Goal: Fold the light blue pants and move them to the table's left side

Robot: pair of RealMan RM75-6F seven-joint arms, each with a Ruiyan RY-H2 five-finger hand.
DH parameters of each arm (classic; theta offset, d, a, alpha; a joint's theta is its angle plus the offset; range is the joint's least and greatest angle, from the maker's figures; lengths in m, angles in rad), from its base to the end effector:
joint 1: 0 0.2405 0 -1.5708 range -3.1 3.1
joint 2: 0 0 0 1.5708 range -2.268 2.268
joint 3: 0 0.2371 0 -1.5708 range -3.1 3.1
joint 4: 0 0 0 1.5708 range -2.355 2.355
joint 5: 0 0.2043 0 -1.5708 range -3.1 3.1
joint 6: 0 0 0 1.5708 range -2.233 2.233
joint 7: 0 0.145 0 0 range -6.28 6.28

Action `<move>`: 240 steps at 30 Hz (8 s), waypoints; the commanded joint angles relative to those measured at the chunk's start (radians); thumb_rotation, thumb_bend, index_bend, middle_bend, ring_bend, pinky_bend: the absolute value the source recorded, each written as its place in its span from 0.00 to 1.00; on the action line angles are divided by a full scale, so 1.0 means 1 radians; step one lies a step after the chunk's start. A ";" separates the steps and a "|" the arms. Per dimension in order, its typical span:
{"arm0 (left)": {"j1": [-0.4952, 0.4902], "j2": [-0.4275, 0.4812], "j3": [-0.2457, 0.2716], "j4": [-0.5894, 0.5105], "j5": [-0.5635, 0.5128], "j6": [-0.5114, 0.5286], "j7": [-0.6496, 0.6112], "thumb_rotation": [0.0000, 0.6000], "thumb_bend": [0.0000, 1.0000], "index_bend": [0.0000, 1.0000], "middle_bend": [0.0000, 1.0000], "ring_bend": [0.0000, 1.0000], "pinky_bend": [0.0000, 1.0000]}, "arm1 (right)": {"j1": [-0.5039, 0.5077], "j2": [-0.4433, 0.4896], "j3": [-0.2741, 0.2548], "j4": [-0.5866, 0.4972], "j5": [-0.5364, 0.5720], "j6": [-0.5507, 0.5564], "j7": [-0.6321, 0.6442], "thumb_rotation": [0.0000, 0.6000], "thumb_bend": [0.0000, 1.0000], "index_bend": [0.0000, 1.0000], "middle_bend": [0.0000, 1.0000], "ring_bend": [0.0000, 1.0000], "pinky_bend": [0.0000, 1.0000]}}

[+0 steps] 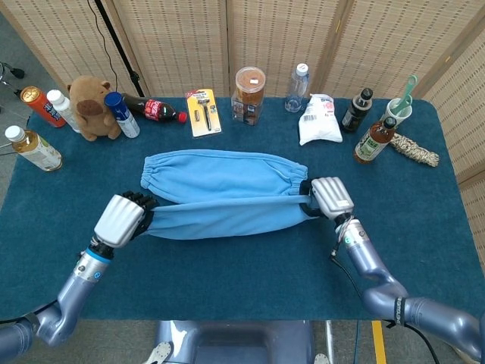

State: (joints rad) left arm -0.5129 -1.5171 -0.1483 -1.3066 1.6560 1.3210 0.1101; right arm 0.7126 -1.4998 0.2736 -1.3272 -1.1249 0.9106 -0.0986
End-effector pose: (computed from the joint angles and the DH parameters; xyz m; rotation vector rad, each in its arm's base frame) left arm -0.1757 0.2977 0.0446 -1.7609 -0.5540 -1.2095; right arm -0.1679 -0.3739 0.0317 1.6576 -1.0648 1.0106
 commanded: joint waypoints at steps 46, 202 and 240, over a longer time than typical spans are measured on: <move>-0.320 -0.224 -0.150 0.510 -0.328 -0.354 -0.035 1.00 0.59 0.60 0.42 0.29 0.29 | 0.390 -0.433 0.140 0.884 0.310 -0.342 -0.160 1.00 0.57 0.54 0.44 0.41 0.52; 0.299 0.491 0.041 -0.495 -0.310 0.052 -0.067 1.00 0.14 0.00 0.00 0.00 0.00 | 0.435 -0.350 0.101 0.445 -0.090 -0.077 -0.218 1.00 0.88 0.59 0.46 0.40 0.56; 0.266 0.458 0.021 -0.456 -0.422 -0.020 0.016 1.00 0.14 0.00 0.00 0.00 0.00 | 0.794 -0.731 0.252 0.959 0.015 -0.109 -0.099 1.00 0.00 0.00 0.00 0.00 0.22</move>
State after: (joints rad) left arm -0.2472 -1.0591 -0.1270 -1.7629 1.2339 1.3008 0.1266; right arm 1.4902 -2.2143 0.4993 -0.3945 -1.1232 0.7294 -0.2285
